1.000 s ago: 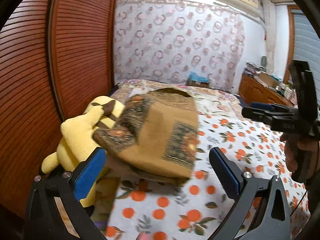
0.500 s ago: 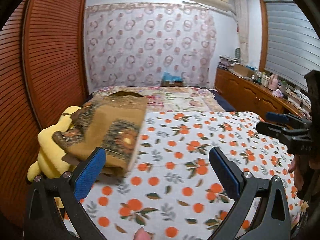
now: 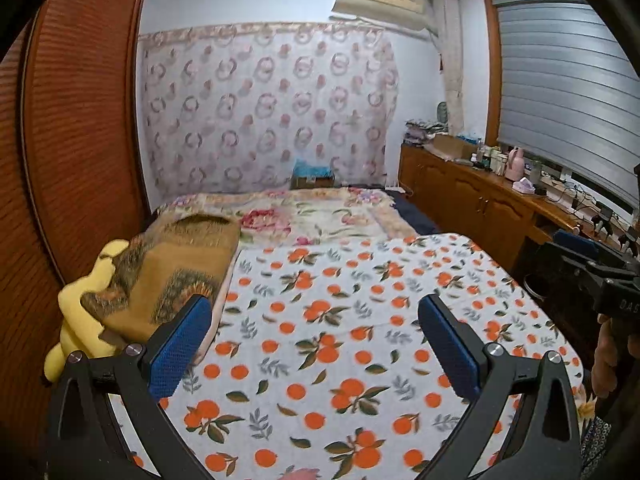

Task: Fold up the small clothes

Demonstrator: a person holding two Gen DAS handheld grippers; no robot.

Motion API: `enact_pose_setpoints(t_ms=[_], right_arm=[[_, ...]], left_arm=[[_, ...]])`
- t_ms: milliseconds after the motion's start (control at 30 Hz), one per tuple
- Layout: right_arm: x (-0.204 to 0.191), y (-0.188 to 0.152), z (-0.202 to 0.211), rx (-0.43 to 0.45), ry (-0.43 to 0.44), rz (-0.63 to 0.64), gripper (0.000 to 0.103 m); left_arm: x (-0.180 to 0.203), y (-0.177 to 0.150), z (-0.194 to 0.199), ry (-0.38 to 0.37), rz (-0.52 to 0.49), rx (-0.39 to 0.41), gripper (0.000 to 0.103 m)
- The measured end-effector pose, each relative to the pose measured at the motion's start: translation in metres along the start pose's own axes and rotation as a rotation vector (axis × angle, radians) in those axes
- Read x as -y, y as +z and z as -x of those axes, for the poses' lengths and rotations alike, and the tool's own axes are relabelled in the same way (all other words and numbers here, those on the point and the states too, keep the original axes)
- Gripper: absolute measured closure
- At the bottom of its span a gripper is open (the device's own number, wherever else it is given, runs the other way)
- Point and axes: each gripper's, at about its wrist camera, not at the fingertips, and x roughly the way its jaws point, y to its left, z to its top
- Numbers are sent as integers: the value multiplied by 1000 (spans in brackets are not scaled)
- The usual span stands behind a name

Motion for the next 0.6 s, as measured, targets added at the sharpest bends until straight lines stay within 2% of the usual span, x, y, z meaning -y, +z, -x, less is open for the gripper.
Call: enact_pose_setpoints(t_ms=[200,367,500,600], right_arm=[[-3,7,43,74,-61,-11,14],[-6,9,66,108,-80,-19,14],[-7,7,71,113,-88,-21,14],[-14,4,51,113,-99,-13,14]], left_arm=[[12,21,28,-7,-16,57,0],[15,29,44,-3,-27,86,0],[15,30,50,0,-28,93,0],[11,31,52,8,-24,100,0]])
